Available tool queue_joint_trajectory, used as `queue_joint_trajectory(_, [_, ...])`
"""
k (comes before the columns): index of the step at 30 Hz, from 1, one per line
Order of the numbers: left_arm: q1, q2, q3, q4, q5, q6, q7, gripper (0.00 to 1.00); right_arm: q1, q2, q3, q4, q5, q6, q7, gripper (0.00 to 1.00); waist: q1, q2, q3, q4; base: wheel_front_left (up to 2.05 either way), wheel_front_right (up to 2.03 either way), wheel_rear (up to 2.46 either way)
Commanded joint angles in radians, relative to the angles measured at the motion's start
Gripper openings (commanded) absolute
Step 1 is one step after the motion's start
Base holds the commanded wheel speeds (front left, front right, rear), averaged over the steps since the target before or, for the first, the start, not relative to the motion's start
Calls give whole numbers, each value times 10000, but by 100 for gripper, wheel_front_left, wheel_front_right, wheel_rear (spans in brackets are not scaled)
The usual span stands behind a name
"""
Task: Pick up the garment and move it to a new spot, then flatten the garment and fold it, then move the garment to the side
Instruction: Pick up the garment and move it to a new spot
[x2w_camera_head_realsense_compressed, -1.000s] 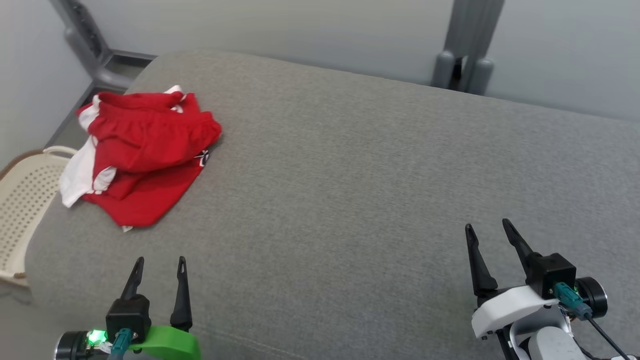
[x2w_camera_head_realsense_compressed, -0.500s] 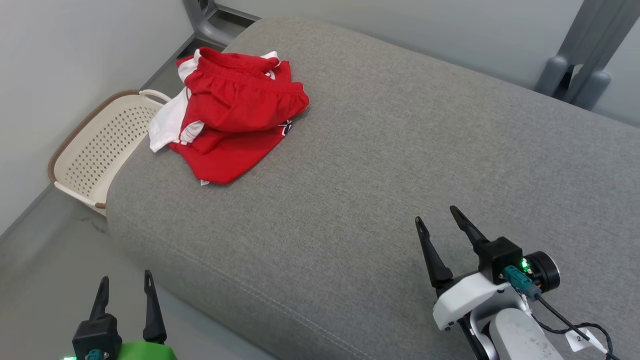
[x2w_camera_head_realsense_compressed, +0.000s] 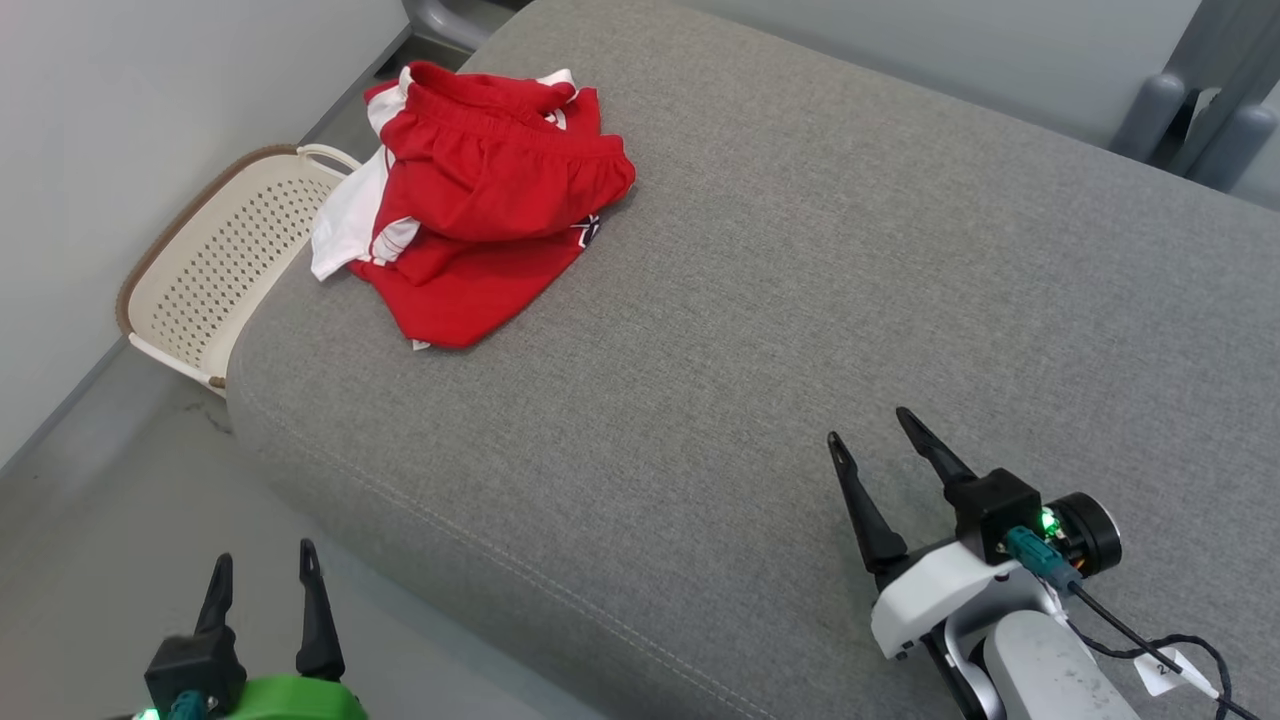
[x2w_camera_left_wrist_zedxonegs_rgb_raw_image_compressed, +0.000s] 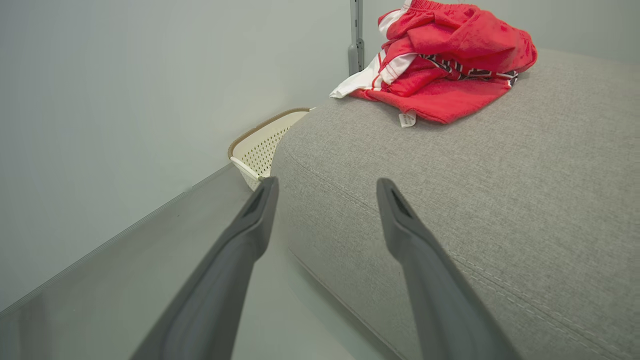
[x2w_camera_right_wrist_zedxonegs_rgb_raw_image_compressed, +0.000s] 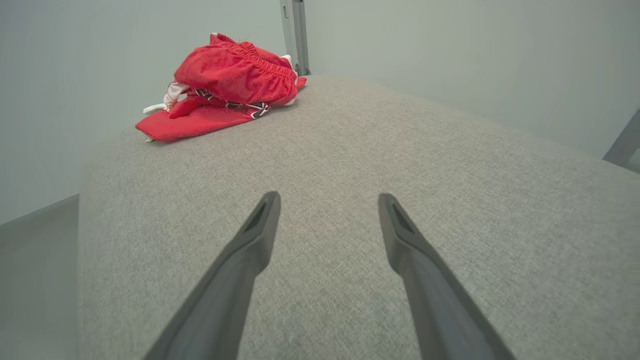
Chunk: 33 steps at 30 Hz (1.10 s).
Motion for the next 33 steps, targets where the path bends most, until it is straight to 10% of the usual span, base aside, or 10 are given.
queue_joint_trajectory(1, [-393,5,-39,131,8,-135,-7,100,144,-105,-62,-90,-45,-6,-30,100,0,0,124,-25,0,0,0])
queue_joint_trajectory(13, [-3288,239,237,1721,-369,-1278,-7,100,48,-685,-109,-908,-354,-6,-28,100,0,0,1405,-838,0,0,0])
queue_joint_trajectory(33, [-7425,2153,-756,4489,-1016,-1399,-2,100,-1203,-1283,599,-1681,-133,-8,-27,100,0,0,3671,-3006,0,0,0])
